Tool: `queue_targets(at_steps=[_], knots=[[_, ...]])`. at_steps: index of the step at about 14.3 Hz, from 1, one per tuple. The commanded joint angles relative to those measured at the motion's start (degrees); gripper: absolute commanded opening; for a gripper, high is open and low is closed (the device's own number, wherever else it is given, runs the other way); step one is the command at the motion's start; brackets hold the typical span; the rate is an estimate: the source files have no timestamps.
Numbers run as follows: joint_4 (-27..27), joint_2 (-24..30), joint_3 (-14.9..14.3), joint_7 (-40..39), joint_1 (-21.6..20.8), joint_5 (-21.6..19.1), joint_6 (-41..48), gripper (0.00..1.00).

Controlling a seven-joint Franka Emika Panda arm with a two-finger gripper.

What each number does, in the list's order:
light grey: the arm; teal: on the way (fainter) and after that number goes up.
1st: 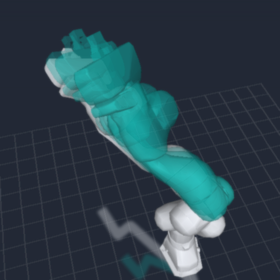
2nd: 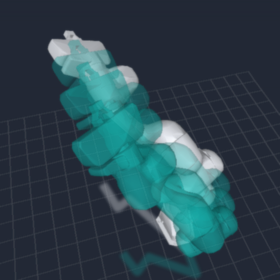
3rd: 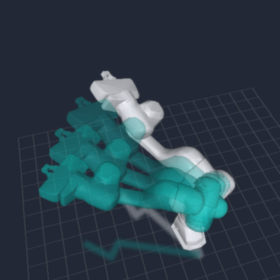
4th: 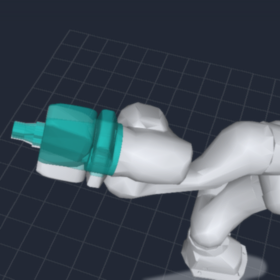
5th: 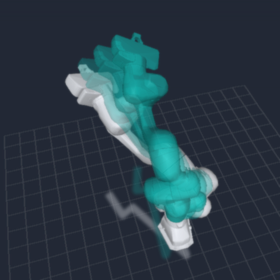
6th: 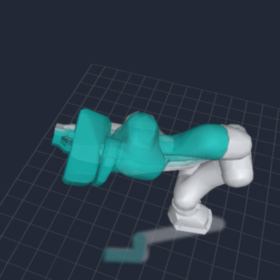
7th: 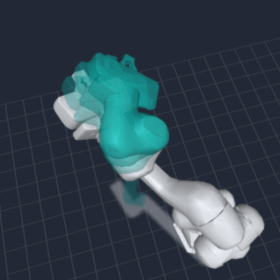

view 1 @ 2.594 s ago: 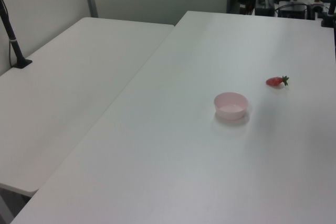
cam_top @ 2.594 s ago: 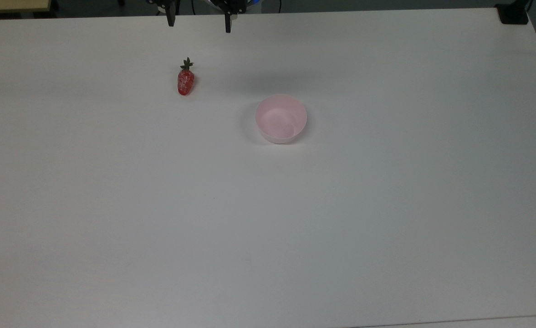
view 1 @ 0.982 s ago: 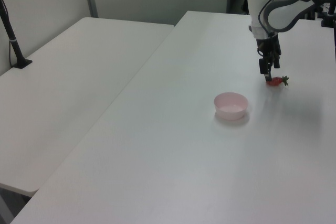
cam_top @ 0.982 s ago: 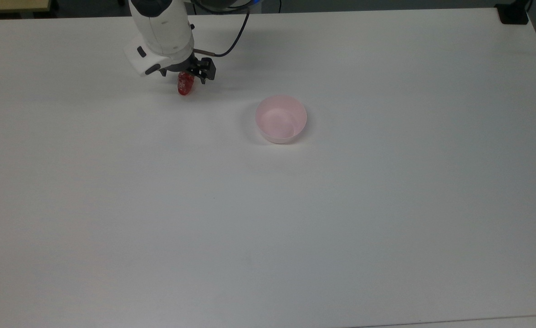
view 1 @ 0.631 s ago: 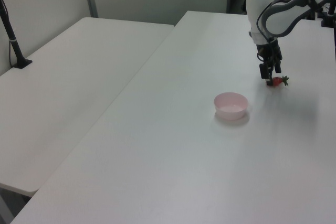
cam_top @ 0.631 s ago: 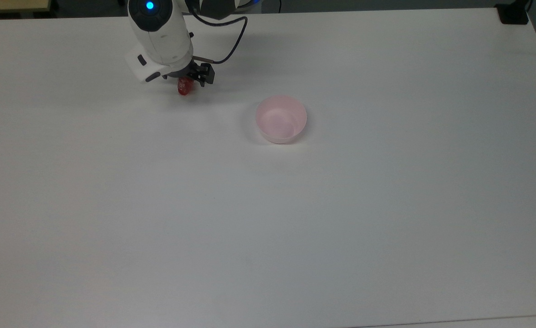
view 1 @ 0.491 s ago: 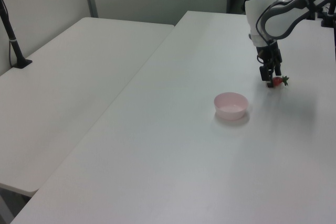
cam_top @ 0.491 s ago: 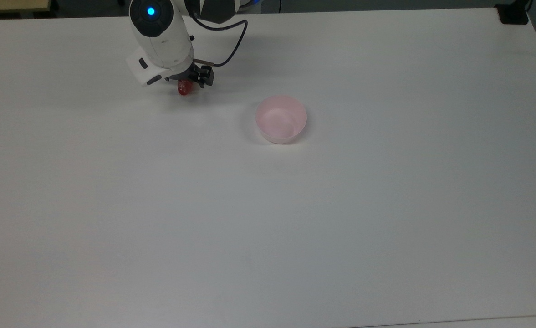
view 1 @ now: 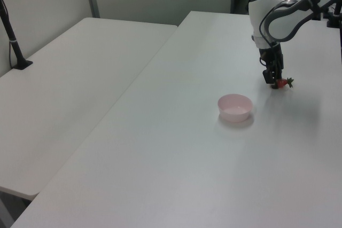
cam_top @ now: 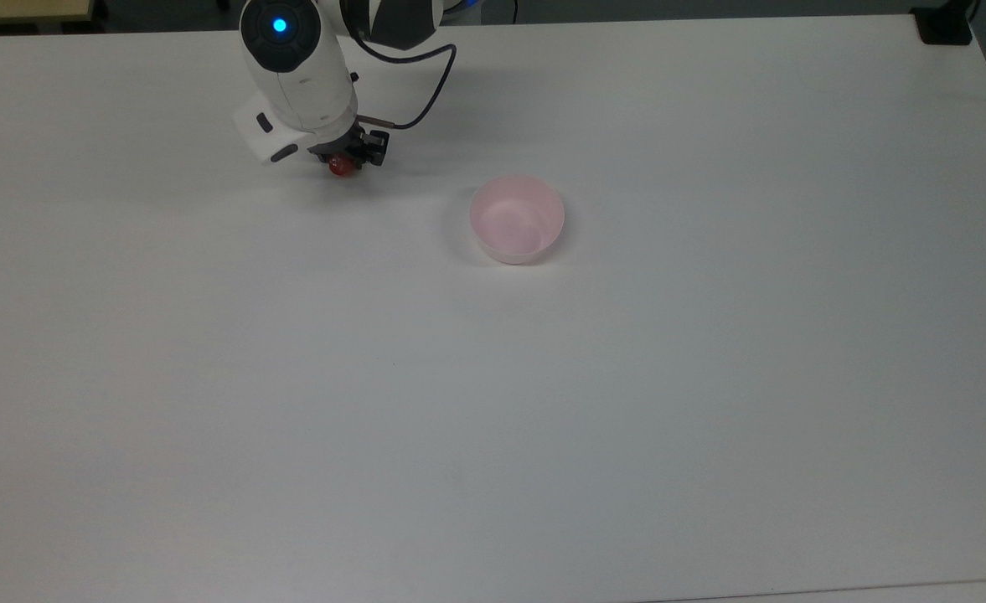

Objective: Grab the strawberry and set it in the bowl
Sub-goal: 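Close the gripper on the red strawberry, then lift the strawberry and carry it over the pink bowl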

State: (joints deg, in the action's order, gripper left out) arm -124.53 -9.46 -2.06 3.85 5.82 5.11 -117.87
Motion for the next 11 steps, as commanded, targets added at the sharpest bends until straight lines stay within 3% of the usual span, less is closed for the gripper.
queue_targets(at_steps=[1,4,7,11], knots=[[-0.45,0.58,0.13,1.07,-0.10,0.43,-0.70,0.41],[1.30,1.55,0.48,0.98,-0.54,0.34,3.15,0.41],[6.83,3.30,3.19,1.07,-1.07,-3.77,10.44,0.41],[12.55,2.78,5.66,2.12,-3.00,-8.87,11.70,0.42]])
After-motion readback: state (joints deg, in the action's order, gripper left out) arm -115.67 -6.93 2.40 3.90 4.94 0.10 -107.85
